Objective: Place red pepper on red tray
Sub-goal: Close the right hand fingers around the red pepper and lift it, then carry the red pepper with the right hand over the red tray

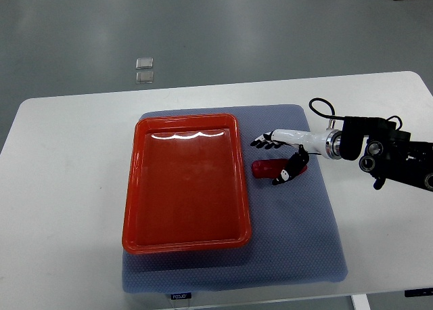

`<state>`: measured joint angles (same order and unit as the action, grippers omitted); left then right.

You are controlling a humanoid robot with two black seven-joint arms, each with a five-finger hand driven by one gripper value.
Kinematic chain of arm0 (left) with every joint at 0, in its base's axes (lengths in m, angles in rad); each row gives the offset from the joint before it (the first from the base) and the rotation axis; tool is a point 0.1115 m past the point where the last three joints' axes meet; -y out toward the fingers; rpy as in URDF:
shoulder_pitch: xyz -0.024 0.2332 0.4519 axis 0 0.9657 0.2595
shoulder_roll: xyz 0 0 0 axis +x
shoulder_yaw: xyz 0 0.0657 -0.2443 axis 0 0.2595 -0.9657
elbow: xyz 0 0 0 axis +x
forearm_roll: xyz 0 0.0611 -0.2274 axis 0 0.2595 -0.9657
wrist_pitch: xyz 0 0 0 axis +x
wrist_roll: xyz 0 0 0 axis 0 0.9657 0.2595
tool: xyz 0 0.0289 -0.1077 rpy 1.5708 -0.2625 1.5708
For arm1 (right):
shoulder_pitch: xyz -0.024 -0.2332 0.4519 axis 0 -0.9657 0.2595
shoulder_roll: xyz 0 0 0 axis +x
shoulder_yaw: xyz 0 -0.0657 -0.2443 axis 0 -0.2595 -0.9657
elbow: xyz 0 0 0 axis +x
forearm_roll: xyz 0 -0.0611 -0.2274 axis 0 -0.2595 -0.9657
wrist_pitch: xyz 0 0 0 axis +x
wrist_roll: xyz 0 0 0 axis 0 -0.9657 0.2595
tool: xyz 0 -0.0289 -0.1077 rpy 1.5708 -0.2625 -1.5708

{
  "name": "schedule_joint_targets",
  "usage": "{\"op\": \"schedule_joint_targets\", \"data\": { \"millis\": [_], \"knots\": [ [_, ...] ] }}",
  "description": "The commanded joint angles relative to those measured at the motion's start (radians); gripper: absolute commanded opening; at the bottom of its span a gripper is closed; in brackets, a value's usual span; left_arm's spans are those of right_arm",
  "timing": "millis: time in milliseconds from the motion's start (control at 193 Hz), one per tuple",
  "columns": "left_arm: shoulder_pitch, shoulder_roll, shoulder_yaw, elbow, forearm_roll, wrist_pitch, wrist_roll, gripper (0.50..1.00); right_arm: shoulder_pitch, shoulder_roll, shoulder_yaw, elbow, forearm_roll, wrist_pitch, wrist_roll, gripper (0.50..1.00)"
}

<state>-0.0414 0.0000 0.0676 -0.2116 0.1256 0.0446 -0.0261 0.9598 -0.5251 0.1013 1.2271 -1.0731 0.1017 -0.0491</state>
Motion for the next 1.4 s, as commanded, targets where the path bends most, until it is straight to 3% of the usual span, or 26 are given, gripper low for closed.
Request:
{"op": "schedule_joint_targets", "data": {
  "millis": [0, 176, 436, 508, 586, 643, 804, 1131, 1396],
  "knots": [
    [0.0, 0.0, 0.0, 0.0, 0.0, 0.0, 0.0, 1.0, -0.01, -0.003, -0.002, -0.001, -0.03, -0.01, 0.009, 0.893],
    [0.0, 0.0, 0.0, -0.002, 0.0, 0.0, -0.002, 1.0, -0.018, -0.003, -0.006, -0.005, -0.038, -0.013, 0.011, 0.86],
    [0.0, 0.0, 0.0, -0.002, 0.0, 0.0, 0.0, 1.0, -0.023, -0.003, -0.026, -0.012, -0.074, -0.031, 0.021, 0.756],
    [0.0, 0.0, 0.0, -0.002, 0.0, 0.0, 0.0, 1.0, -0.024, -0.001, -0.026, -0.015, -0.074, -0.033, 0.025, 0.69],
    [0.0, 0.0, 0.0, -0.002, 0.0, 0.0, 0.0, 1.0, -0.024, -0.001, -0.029, -0.017, -0.077, -0.033, 0.025, 0.552],
    [0.0, 0.0, 0.0, -0.002, 0.0, 0.0, 0.0, 1.0, -0.021, -0.003, -0.029, -0.017, -0.082, -0.031, 0.025, 0.5],
    [0.0, 0.0, -0.002, 0.001, 0.0, 0.0, 0.0, 1.0, 0.004, -0.019, -0.025, -0.017, -0.07, -0.02, 0.023, 0.5],
    [0.0, 0.0, 0.0, 0.001, 0.0, 0.0, 0.0, 1.0, 0.186, -0.075, -0.014, 0.003, 0.005, 0.049, 0.025, 0.5],
    [0.0, 0.0, 0.001, -0.003, 0.0, 0.0, 0.0, 1.0, 0.278, 0.065, -0.031, -0.018, 0.051, 0.058, 0.018, 0.5]
  ]
}}
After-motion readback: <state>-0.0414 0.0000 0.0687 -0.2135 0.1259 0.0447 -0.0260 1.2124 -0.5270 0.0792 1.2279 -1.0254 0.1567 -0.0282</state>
